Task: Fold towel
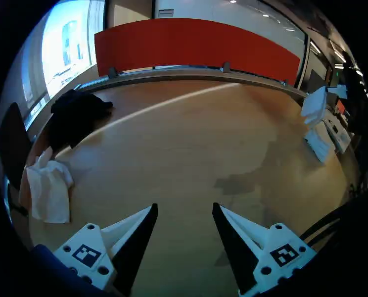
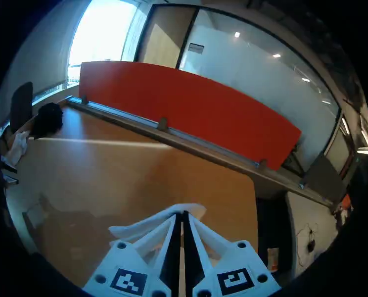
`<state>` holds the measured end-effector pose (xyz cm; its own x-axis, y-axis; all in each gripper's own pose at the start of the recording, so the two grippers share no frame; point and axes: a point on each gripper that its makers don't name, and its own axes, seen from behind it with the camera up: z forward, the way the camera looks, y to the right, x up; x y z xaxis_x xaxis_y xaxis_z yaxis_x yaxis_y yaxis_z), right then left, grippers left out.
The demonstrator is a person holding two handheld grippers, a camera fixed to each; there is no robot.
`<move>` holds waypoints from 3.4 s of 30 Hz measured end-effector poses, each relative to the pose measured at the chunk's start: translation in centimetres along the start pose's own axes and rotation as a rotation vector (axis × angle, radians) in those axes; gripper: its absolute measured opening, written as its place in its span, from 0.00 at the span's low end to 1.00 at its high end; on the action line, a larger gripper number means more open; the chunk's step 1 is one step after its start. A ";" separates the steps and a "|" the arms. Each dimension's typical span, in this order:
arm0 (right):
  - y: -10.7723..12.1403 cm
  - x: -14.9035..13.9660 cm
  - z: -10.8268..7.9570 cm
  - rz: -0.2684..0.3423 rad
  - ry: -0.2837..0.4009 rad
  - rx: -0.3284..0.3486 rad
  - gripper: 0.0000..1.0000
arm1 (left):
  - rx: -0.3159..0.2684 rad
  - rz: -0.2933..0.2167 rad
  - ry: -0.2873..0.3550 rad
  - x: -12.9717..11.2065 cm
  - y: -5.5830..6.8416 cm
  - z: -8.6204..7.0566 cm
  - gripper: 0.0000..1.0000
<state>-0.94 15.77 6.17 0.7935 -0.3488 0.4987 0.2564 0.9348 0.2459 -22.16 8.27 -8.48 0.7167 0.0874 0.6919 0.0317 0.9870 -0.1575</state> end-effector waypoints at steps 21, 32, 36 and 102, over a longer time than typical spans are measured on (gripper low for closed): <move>4.1 -9.9 -4.6 0.107 -0.110 -0.095 0.09 | -0.001 0.026 -0.010 -0.1 0.3 -0.2 0.81; 4.6 -16.2 -6.1 0.175 -0.191 -0.132 0.08 | 0.001 0.039 -0.012 -0.2 0.6 -0.3 0.81; 4.6 -18.0 -6.1 0.191 -0.222 -0.139 0.08 | 0.003 0.040 -0.013 -0.3 0.6 -0.4 0.81; 5.6 -26.3 -6.6 0.282 -0.367 -0.239 0.37 | 0.006 0.049 -0.015 0.0 0.4 -0.3 0.81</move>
<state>-16.70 30.61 -11.05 0.6150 -0.0414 0.7875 0.2136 0.9700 -0.1158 -21.92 8.66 -8.72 0.7069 0.1372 0.6939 -0.0070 0.9823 -0.1870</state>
